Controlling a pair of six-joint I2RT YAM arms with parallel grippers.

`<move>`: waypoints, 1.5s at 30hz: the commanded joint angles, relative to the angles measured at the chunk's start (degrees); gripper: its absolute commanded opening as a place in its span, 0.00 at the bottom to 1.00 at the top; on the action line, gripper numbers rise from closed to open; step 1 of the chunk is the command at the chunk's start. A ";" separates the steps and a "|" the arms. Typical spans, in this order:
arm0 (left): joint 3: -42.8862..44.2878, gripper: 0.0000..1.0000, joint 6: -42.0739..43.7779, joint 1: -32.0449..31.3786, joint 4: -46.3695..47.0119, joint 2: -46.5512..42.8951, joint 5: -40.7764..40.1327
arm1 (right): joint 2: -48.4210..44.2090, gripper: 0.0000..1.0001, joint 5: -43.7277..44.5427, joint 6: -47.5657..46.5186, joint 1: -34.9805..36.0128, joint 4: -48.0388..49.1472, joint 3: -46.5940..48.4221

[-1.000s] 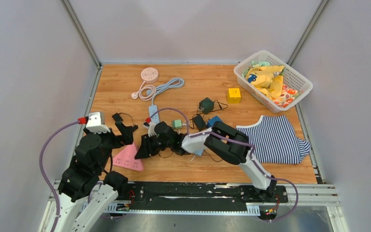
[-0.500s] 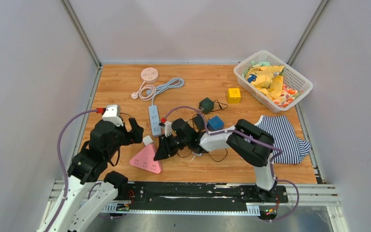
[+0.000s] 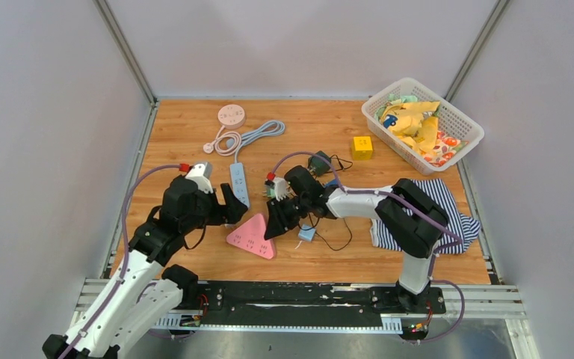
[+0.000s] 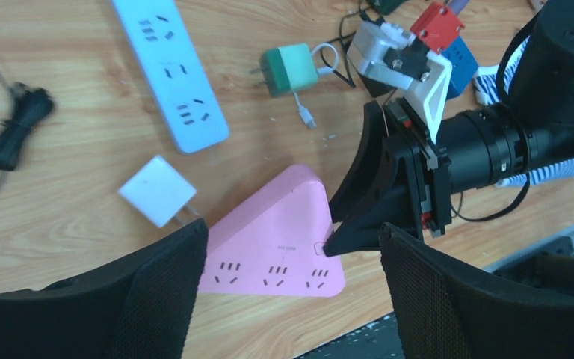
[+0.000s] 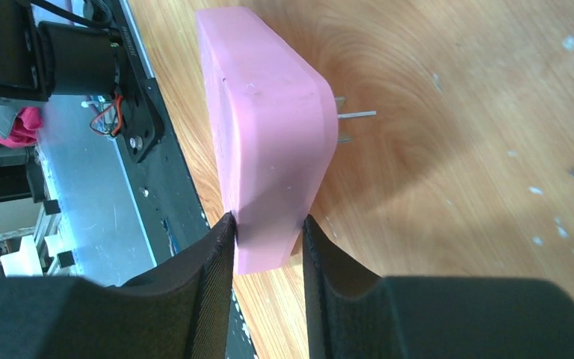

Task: Insert the plug
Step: Move the socket to the center of the board.

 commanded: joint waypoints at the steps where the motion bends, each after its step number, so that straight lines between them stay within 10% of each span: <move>1: -5.13 0.84 -7.11 -0.03 7.74 2.46 7.65 | 1.31 0.35 5.30 -9.46 -2.44 -13.67 -1.82; 12: -6.88 0.77 -4.59 -0.06 11.89 15.71 5.15 | -9.68 0.62 13.22 -10.33 -4.17 -18.54 -1.81; 27: -11.76 0.79 -3.25 -0.12 17.17 22.82 4.44 | -25.72 0.86 50.68 -14.22 -7.95 -24.83 -4.10; 45: -18.77 0.58 -12.25 -0.74 29.40 23.45 16.50 | -15.26 0.82 50.62 -16.61 -12.64 -23.00 -3.75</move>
